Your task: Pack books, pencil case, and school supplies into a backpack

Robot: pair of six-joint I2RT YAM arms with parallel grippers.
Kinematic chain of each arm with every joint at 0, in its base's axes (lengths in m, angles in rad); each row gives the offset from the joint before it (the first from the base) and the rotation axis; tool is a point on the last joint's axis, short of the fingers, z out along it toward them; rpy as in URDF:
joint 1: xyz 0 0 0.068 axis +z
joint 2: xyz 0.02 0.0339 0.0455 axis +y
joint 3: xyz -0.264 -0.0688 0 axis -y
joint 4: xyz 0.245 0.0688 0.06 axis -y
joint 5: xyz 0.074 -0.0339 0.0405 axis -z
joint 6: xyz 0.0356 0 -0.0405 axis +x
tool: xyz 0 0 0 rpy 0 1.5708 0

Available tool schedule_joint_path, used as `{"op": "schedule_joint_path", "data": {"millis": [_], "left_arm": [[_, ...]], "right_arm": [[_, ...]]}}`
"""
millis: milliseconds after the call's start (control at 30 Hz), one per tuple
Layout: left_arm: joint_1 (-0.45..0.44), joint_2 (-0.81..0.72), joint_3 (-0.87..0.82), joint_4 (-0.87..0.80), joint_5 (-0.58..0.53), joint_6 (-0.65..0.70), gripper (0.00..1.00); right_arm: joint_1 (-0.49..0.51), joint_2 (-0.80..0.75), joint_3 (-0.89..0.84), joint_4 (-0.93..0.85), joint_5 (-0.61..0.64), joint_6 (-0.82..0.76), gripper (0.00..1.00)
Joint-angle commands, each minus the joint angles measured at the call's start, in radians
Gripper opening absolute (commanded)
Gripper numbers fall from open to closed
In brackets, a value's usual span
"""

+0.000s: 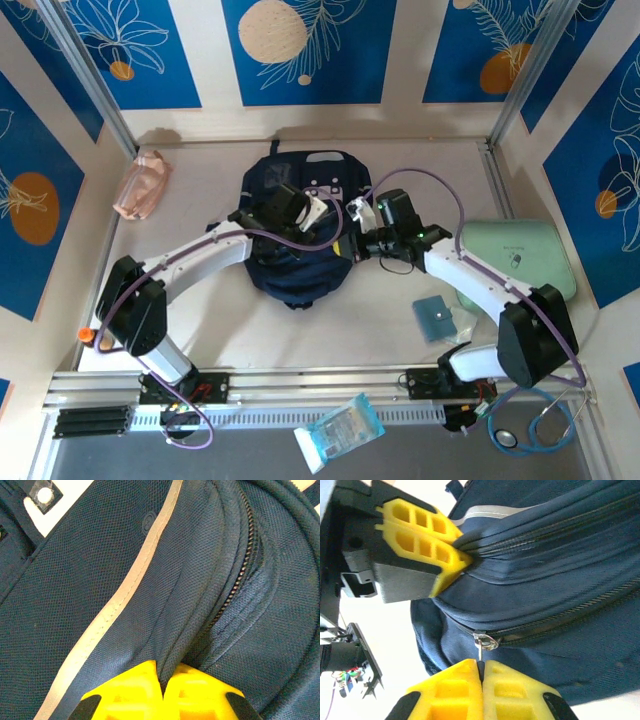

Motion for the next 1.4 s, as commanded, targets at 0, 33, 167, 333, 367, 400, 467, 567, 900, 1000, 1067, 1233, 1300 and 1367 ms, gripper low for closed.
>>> {"op": "schedule_joint_path", "data": {"millis": [0,33,167,333,367,400,467,567,900,1000,1067,1233,1300,1367], "left_arm": [[0.017,0.000,0.066,0.123,0.046,-0.069,0.00],[0.017,0.000,0.067,0.132,0.054,-0.075,0.00],[0.020,-0.006,0.066,0.159,0.066,-0.097,0.00],[0.032,-0.021,0.052,0.196,0.059,-0.111,0.00],[0.035,-0.025,0.046,0.204,0.059,-0.111,0.00],[0.037,-0.028,0.041,0.210,0.059,-0.111,0.00],[0.041,-0.036,0.028,0.219,0.066,-0.109,0.00],[0.044,-0.046,0.008,0.220,0.074,-0.086,0.00],[0.045,-0.090,-0.051,0.214,0.105,-0.032,0.00],[0.045,-0.097,-0.057,0.217,0.135,-0.030,0.00],[0.045,-0.095,-0.060,0.217,0.155,-0.029,0.00],[0.045,-0.102,-0.067,0.224,0.207,-0.027,0.00],[0.043,-0.107,-0.073,0.229,0.214,-0.027,0.00],[0.044,-0.107,-0.077,0.232,0.221,-0.025,0.00]], "right_arm": [[0.066,-0.039,-0.040,0.119,-0.007,0.067,0.00],[0.076,-0.038,-0.052,0.144,0.002,0.081,0.00],[0.110,-0.029,-0.100,0.226,0.070,0.130,0.00],[0.143,-0.001,-0.115,0.253,0.118,0.183,0.00],[0.144,-0.004,-0.122,0.259,0.123,0.194,0.00],[0.144,-0.014,-0.134,0.271,0.129,0.209,0.01],[0.139,-0.047,-0.162,0.293,0.133,0.233,0.09],[0.111,-0.114,-0.192,0.306,0.131,0.278,0.24],[-0.079,-0.152,-0.219,0.360,-0.001,0.532,0.54],[-0.094,-0.103,-0.145,0.304,-0.040,0.574,0.59],[-0.090,-0.063,-0.098,0.283,-0.058,0.581,0.59],[-0.090,0.008,-0.046,0.294,-0.052,0.641,0.60],[-0.088,0.033,-0.019,0.265,-0.026,0.674,0.61],[-0.088,0.057,0.012,0.210,0.022,0.716,0.61]]}}
